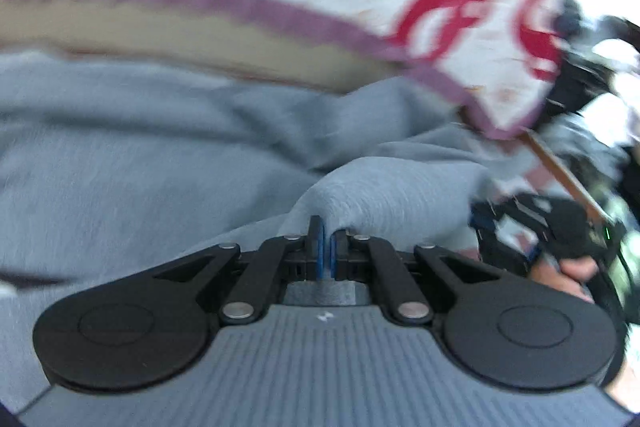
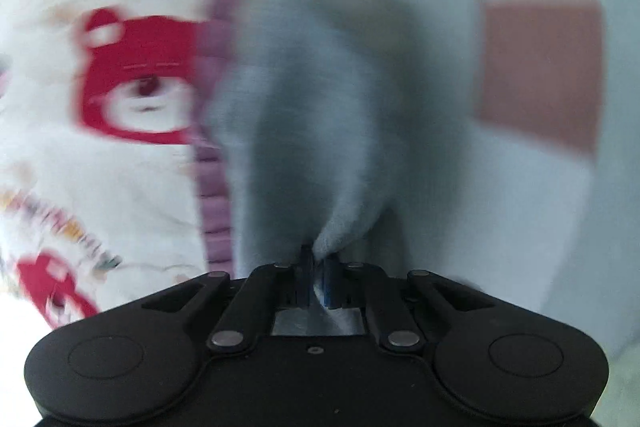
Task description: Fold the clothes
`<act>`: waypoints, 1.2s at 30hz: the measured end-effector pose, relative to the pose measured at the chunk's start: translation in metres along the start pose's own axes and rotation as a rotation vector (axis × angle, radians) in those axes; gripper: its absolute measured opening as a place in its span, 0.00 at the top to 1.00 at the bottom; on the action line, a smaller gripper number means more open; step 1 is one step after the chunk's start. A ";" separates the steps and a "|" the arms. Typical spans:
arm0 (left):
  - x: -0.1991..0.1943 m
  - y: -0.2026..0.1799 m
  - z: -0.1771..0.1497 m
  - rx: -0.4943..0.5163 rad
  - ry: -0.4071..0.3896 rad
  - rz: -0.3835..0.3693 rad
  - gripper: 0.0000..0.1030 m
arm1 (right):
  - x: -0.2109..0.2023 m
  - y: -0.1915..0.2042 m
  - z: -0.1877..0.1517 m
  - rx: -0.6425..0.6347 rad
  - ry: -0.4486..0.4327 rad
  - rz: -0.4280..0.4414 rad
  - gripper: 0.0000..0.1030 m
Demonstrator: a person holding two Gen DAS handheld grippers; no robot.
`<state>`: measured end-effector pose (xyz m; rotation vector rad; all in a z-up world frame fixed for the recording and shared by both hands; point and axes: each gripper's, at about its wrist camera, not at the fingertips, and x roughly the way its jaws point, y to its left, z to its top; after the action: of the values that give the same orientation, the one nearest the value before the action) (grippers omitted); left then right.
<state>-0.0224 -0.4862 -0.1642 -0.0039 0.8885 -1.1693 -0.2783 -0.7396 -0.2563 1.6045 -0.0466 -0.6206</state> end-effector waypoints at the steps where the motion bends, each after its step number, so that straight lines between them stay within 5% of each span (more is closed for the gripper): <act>1: -0.006 -0.007 0.001 0.018 -0.001 -0.034 0.98 | -0.010 0.013 0.002 -0.073 -0.037 0.021 0.93; 7: -0.028 -0.038 -0.008 0.002 0.041 -0.251 0.98 | -0.070 0.104 0.016 -0.533 -0.272 0.019 0.93; 11: -0.016 -0.062 -0.022 0.121 0.092 -0.173 0.97 | -0.071 0.122 0.028 -0.670 -0.254 -0.051 0.93; 15: -0.013 -0.075 -0.036 0.267 0.034 -0.150 0.79 | -0.026 0.149 0.004 -0.930 -0.100 -0.160 0.93; 18: -0.012 -0.070 -0.043 0.291 -0.076 -0.155 0.72 | 0.018 0.156 -0.029 -1.060 0.208 -0.087 0.92; 20: -0.007 -0.059 -0.042 0.213 -0.063 -0.171 0.66 | 0.042 0.144 -0.046 -1.052 0.387 -0.004 0.91; 23: 0.008 -0.046 -0.044 0.150 -0.017 -0.153 0.57 | 0.062 0.118 -0.057 -0.952 0.502 -0.060 0.87; 29: 0.059 -0.034 -0.045 0.117 0.090 -0.119 0.49 | 0.041 0.081 -0.029 -0.707 0.469 -0.024 0.84; 30: 0.060 -0.032 -0.041 0.108 0.078 -0.113 0.53 | 0.037 0.077 -0.025 -0.671 0.463 -0.016 0.84; 32: 0.061 -0.028 -0.033 0.089 0.054 -0.101 0.92 | 0.029 0.070 -0.022 -0.646 0.449 -0.017 0.80; 33: 0.061 -0.026 -0.029 0.080 0.041 -0.095 0.93 | 0.024 0.066 -0.019 -0.633 0.440 -0.024 0.77; 36: 0.063 -0.019 -0.018 0.052 0.004 -0.078 0.93 | 0.011 0.055 -0.011 -0.587 0.380 -0.081 0.42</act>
<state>-0.0420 -0.5366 -0.2051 0.0067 0.8678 -1.2653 -0.2462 -0.7420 -0.2087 1.1284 0.4464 -0.3357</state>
